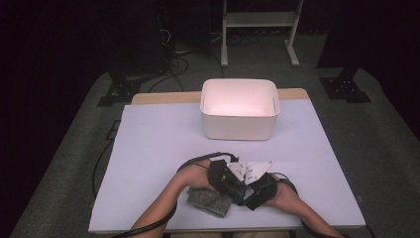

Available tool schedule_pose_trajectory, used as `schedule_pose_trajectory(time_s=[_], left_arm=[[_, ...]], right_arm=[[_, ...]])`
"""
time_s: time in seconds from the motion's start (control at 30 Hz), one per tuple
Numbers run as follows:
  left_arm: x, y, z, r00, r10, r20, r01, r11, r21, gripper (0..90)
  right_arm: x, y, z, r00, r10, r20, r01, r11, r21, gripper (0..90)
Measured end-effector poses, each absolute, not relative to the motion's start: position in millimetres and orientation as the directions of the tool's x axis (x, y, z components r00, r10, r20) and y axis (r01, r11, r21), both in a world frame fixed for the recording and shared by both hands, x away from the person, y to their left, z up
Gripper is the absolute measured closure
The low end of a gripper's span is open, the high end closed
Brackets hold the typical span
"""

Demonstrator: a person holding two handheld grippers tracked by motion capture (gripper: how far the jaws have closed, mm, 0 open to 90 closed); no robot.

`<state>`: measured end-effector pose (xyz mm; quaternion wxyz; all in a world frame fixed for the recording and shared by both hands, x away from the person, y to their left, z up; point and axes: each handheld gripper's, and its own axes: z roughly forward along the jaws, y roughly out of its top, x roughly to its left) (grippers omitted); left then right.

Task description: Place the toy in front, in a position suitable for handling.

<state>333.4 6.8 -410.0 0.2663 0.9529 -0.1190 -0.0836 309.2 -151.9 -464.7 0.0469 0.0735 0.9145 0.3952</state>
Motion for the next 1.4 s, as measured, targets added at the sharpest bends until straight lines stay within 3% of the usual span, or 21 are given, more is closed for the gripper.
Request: schedule_pose_trajectory(time_s=[0.03,0.37,0.77,1.13,1.4], left_arm=[[334.5,6.0,-410.9,0.958,-0.27,-0.098,-0.178,-0.827,0.534,77.0],[340.0,12.0,-410.5,0.964,-0.249,-0.092,-0.161,-0.824,0.543,76.2],[362.3,54.9,-399.9,0.994,-0.093,-0.059,-0.047,-0.842,0.538,75.7],[347.7,116.2,-395.7,0.997,-0.022,-0.068,0.017,-0.852,0.524,75.7],[341.1,119.9,-404.8,0.995,-0.025,-0.097,0.033,-0.837,0.547,75.4]], right_arm=[[305.4,-150.1,-464.4,-0.979,0.204,0.021,0.153,0.657,0.739,21.9],[305.6,-149.9,-464.6,-0.978,0.208,0.014,0.151,0.657,0.739,22.0],[306.4,-150.4,-464.9,-0.98,0.201,0.001,0.136,0.66,0.739,22.0],[306.5,-150.5,-464.7,-0.98,0.201,0.002,0.137,0.661,0.738,22.0],[306.6,-150.4,-464.8,-0.979,0.205,0.008,0.144,0.66,0.738,21.4]])
